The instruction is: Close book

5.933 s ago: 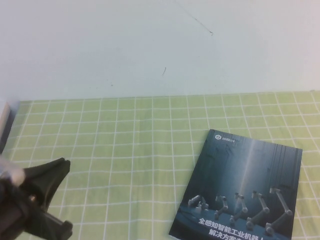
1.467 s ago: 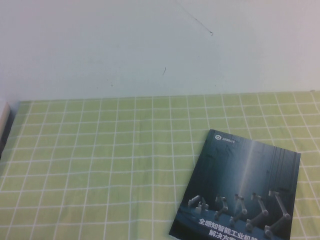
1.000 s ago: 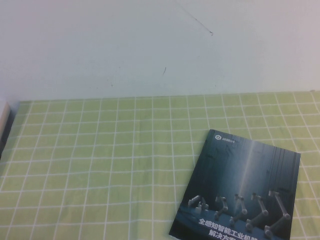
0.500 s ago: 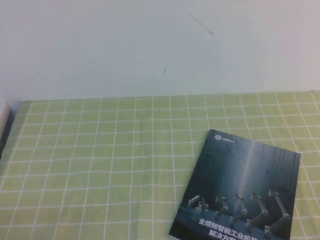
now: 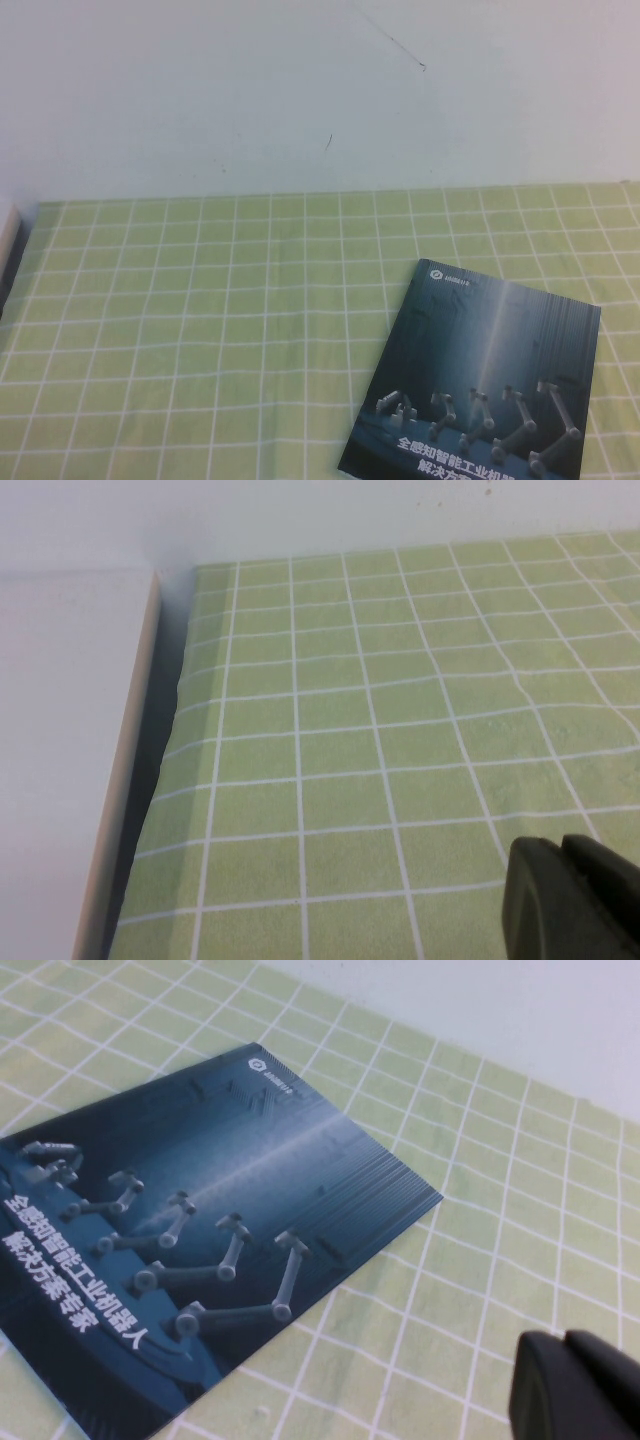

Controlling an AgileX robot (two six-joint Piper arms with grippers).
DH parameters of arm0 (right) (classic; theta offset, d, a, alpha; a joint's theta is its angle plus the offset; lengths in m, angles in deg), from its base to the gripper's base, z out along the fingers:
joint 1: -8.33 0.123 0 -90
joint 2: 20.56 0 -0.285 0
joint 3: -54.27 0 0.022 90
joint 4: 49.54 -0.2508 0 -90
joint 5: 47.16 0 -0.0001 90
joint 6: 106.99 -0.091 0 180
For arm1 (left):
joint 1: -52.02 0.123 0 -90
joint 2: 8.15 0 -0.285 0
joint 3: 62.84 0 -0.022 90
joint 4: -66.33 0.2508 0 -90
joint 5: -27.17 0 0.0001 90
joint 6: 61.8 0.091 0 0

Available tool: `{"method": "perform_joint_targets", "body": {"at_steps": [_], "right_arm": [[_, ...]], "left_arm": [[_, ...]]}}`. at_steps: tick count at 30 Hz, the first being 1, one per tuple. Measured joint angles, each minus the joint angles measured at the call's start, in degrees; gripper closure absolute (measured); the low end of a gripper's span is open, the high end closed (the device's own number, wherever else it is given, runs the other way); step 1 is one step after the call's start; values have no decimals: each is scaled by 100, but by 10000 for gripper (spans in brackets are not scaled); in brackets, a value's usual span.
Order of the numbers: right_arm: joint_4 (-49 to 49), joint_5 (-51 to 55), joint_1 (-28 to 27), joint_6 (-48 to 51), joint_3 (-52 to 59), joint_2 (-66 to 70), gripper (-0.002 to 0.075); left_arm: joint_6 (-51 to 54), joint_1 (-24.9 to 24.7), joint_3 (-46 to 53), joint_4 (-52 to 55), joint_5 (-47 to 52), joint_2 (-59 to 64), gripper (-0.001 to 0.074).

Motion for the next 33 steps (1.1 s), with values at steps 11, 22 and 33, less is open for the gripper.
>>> {"method": "perform_joint_targets", "body": {"at_steps": [11, 22, 33], "right_arm": [[0, -333, -13, 0, 287, -288, 729], [670, -2704, -450, -995, 2012, -1030, 729], [899, -2192, -579, -2118, 2295, -1030, 729]], "left_arm": [[-22, 0, 0, 0, 0, 0, 738], [-35, 0, 0, 0, 0, 0, 738], [-35, 0, 0, 0, 0, 0, 738]]}}
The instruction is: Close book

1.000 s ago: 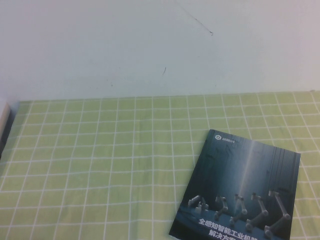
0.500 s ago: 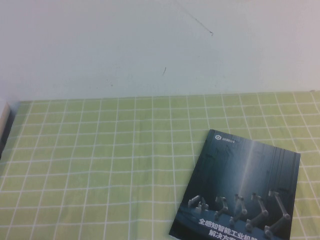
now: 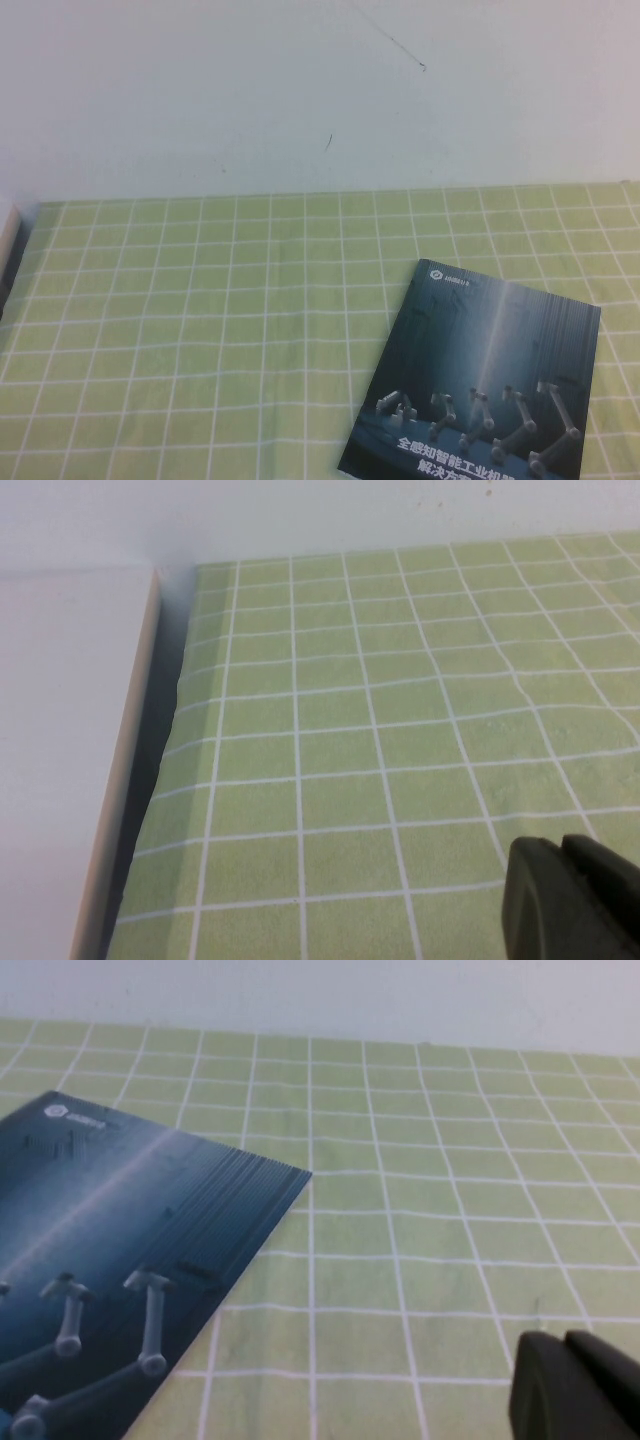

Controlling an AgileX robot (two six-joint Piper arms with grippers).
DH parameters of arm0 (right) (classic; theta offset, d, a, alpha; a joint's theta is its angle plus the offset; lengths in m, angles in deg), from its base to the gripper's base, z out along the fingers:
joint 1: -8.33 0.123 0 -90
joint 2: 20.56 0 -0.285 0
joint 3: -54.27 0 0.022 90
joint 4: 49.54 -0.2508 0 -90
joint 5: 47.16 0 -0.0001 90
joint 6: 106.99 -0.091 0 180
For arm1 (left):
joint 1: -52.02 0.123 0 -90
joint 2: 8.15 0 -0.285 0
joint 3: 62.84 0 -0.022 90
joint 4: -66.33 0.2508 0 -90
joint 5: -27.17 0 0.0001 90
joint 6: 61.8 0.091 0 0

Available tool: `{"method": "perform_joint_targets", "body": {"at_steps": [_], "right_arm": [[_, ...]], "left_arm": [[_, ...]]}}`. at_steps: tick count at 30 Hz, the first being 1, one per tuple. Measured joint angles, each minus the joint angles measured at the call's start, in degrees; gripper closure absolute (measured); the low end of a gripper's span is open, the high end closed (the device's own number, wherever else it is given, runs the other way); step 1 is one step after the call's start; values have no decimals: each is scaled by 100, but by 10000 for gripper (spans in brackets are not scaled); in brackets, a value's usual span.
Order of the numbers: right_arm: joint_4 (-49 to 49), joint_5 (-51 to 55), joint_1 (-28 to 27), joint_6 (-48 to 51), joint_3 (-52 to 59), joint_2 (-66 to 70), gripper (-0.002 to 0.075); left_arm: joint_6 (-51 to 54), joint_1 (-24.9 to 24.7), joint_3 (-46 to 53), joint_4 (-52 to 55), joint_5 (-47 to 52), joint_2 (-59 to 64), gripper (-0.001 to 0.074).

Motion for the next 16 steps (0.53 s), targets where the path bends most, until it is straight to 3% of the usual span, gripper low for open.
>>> {"method": "perform_joint_targets", "body": {"at_steps": [16], "right_arm": [[107, 36, 223, -645, -8, 0, 729]], "left_arm": [[-14, 0, 0, 0, 0, 0, 738]]}}
